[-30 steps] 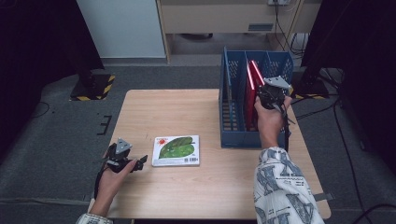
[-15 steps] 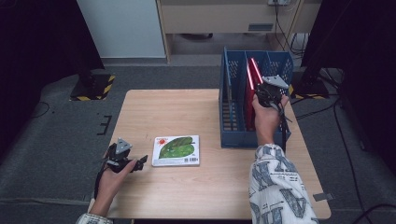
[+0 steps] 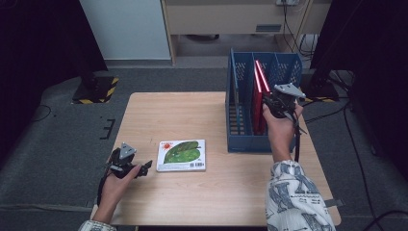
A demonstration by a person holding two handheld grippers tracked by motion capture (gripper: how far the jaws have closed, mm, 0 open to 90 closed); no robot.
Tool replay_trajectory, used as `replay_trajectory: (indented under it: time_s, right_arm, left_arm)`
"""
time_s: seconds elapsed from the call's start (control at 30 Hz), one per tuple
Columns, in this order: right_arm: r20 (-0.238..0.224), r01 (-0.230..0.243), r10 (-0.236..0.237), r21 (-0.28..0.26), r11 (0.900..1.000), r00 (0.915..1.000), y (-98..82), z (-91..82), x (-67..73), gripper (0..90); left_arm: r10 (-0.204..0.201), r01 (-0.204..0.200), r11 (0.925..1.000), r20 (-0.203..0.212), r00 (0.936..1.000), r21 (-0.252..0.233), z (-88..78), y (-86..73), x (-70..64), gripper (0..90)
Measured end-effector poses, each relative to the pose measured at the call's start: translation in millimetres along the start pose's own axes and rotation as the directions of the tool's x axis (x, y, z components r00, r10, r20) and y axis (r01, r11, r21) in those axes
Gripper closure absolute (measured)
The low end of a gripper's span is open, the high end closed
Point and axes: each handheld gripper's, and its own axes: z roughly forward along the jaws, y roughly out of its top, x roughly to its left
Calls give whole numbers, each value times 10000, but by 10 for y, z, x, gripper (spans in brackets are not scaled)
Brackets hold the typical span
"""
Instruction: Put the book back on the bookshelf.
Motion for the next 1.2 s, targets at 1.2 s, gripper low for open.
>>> replay_trajectory:
  time_s: [1.2]
  right_arm:
    - [-3045,985,-925,41,9951,9480,-562,-679,372,260]
  left_arm:
    - [498,-504,9986,404,9979,156,69,14,-110,63]
